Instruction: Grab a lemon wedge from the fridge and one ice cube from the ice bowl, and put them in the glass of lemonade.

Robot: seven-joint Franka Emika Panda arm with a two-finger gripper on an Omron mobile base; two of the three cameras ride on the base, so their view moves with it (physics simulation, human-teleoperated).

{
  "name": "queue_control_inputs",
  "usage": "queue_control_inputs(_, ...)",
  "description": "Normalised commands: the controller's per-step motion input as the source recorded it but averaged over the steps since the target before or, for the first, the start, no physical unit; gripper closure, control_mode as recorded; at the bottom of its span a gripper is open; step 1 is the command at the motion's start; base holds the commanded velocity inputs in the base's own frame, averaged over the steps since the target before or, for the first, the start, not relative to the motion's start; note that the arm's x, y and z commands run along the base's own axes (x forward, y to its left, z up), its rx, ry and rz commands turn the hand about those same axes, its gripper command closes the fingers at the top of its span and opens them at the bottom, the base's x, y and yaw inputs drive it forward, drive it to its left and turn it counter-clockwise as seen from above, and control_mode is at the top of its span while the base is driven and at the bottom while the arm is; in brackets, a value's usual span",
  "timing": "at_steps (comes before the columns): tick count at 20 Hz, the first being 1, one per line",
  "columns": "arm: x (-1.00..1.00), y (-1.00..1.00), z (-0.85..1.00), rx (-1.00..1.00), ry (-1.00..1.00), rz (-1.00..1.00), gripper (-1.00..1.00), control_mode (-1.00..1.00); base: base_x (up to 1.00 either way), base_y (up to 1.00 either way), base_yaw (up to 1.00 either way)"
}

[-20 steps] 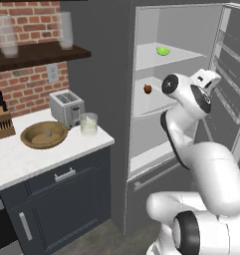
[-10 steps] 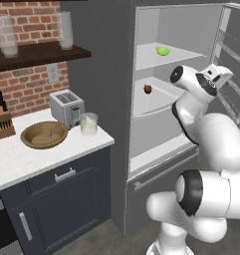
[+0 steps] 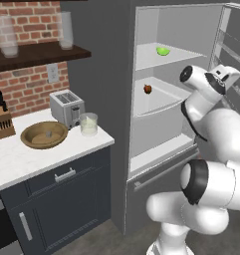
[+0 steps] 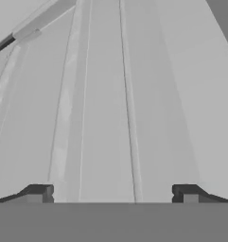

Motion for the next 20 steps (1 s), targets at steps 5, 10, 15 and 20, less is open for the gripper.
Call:
queue_control_inputs(5, 0.25, -0.29, -0.19, -0.08, 0.12, 0.00, -1.00, -1.00, 0.00, 0.00, 0.00)
queue_control_inputs(10, 0.25, -0.31, -0.24, -0.06, 0.10, 0.00, -1.00, -1.00, 0.00, 0.00, 0.00)
queue_control_inputs(15, 0.02, -0.52, -0.02, -0.02, 0.05, 0.00, -1.00, -1.00, 0.00, 0.00, 0.00)
queue_control_inputs(20, -0.02, -0.78, 0.00, 0.00, 0.01, 0.00, -1.00, -1.00, 0.00, 0.00, 0.00)
